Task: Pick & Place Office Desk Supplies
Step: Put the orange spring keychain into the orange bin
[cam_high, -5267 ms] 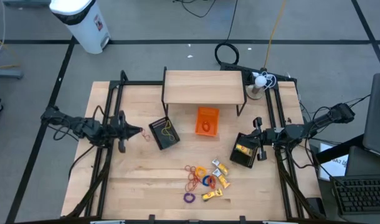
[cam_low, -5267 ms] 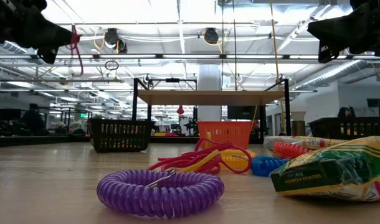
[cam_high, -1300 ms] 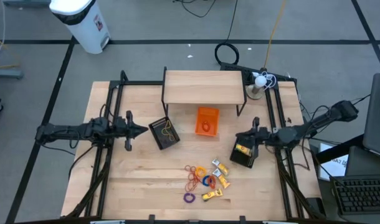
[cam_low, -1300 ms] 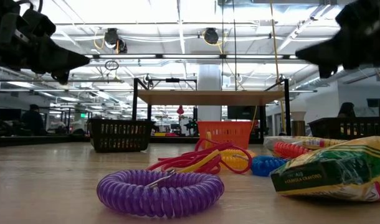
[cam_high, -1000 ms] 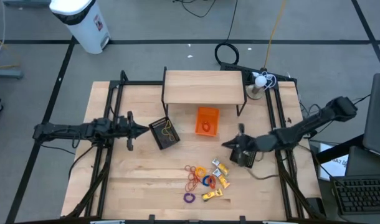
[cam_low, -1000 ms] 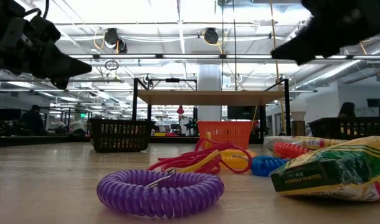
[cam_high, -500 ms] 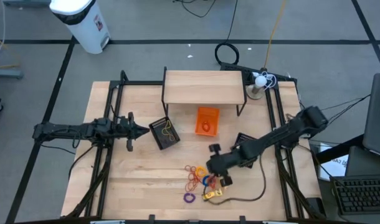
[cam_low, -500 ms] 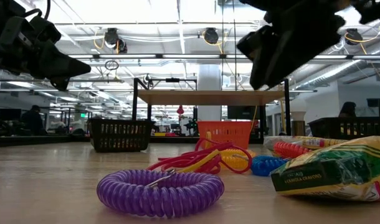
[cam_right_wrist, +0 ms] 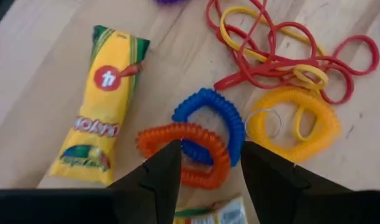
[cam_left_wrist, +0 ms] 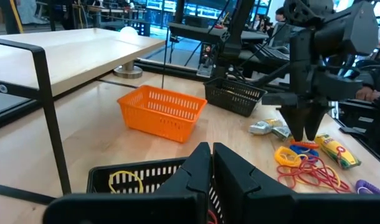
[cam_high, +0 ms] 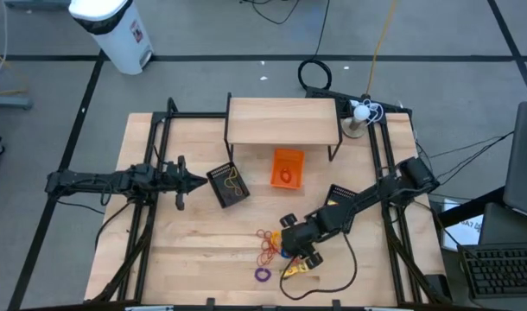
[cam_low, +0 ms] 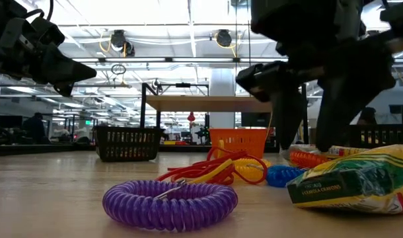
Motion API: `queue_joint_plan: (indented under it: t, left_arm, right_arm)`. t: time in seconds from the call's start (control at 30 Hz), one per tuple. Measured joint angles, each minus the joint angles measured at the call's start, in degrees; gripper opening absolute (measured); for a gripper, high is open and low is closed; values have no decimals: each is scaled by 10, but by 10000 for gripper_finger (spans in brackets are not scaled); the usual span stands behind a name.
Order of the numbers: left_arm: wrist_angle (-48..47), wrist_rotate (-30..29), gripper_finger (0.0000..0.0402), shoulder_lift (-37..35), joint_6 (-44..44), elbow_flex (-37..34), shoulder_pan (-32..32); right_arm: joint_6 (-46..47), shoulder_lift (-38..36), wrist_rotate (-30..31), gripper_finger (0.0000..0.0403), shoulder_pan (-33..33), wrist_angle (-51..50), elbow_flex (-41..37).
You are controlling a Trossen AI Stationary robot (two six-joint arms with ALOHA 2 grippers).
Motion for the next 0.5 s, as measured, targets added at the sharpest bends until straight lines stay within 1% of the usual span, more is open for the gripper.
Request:
queue_joint_plan:
  t: [0.33, 0.4, 0.5]
  left_arm:
    - [0, 0, 19, 0, 0, 0, 0]
    - [0, 0, 19, 0, 0, 0, 0]
    - [0, 0, 19, 0, 0, 0, 0]
  right_arm:
    - [-16, 35, 13, 135, 0, 19, 0]
    - [-14, 35, 13, 123, -1, 17, 0]
    - [-13, 26, 16, 95, -1, 12, -1]
